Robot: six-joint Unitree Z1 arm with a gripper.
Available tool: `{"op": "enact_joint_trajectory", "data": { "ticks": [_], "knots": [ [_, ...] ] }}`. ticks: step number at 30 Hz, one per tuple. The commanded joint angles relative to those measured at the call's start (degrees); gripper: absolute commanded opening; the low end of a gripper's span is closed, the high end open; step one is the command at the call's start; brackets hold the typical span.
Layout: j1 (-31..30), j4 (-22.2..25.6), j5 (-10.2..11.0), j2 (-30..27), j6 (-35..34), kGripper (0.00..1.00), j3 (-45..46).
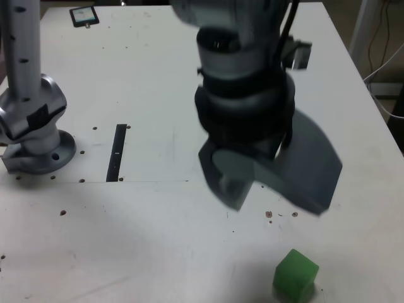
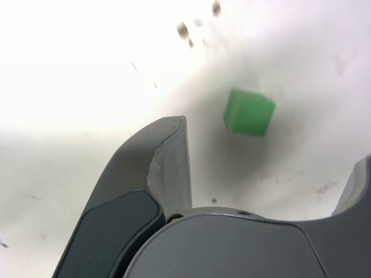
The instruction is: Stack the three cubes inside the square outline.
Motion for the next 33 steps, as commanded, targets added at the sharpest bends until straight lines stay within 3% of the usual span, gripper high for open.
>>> {"op": "enact_joint_trajectory", "data": {
  "ticks": [1,8,14,33],
  "knots": [
    [-0.24,0.17,-0.87,1.44,-2.40,0.99,-0.72],
    [-0.38,1.34,-3.39,7.87,-6.56,0.97,-4.38],
    [-0.38,3.05,-3.92,13.56,-5.02,0.95,-9.67],
    [1.74,3.86,-5.26,19.12,0.62,0.89,-11.55]
  ]
}}
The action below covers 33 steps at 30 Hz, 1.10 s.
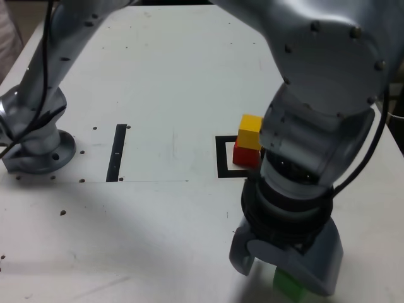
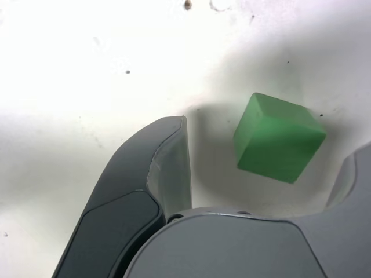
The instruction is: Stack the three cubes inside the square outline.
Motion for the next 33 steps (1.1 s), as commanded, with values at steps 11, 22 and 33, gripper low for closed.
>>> {"op": "enact_joint_trajectory", "data": {
  "ticks": [11,22,33],
  "knots": [
    [0.61,0.35,0.00,3.36,3.53,0.84,-4.36],
    [1.52,0.35,-0.88,4.80,5.76,0.68,-5.46],
    [1.81,0.24,-1.25,4.72,6.70,0.50,-5.86]
  ]
}}
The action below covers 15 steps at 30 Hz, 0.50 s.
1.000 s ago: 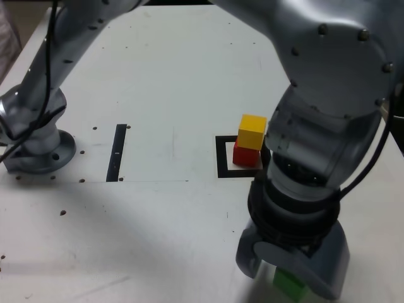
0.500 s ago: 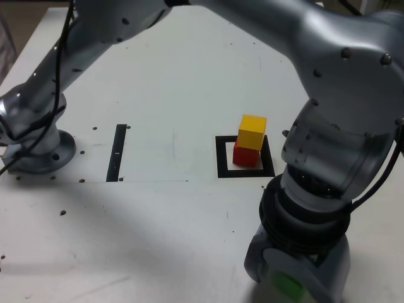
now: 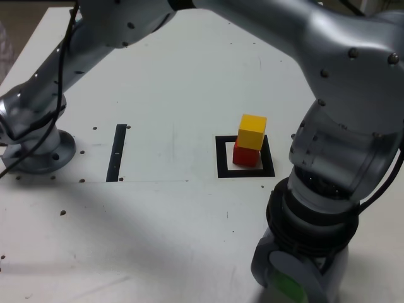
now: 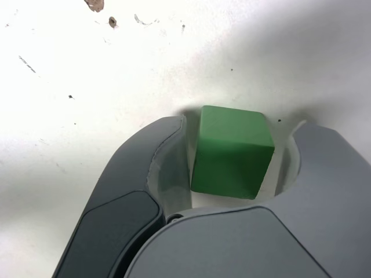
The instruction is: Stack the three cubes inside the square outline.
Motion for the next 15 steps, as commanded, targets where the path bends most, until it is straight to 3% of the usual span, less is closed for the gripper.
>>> {"op": "enact_joint_trajectory", "data": {
  "ticks": [1,4,10,15],
  "knots": [
    [0.36,-0.01,-0.21,0.09,0.16,0.49,0.39],
    [0.56,-0.04,-0.38,0.16,0.24,0.45,0.76],
    [0.71,-0.30,-0.16,0.00,0.46,0.22,0.93],
    [1.08,-0.32,-0.09,-0.70,0.53,0.18,1.43]
  ]
}}
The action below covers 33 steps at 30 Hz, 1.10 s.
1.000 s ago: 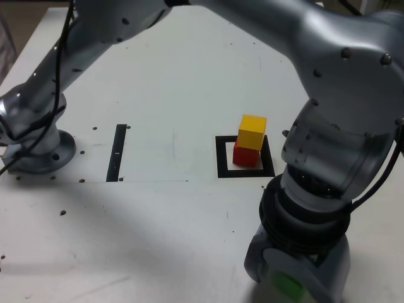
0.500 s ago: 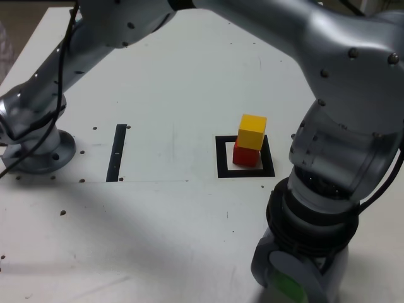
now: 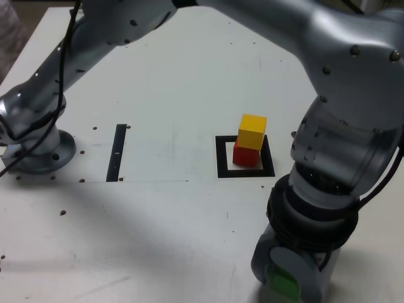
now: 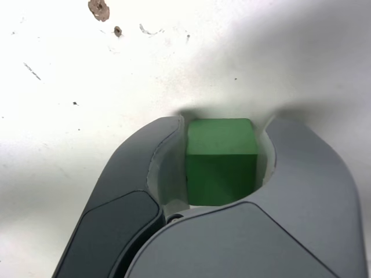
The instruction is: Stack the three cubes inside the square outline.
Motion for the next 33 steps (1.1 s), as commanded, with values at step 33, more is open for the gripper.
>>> {"op": "enact_joint_trajectory", "data": {
  "ticks": [33],
  "knots": [
    [35.51,8.91,3.14,-30.08,18.13,0.19,12.73]
  ]
}}
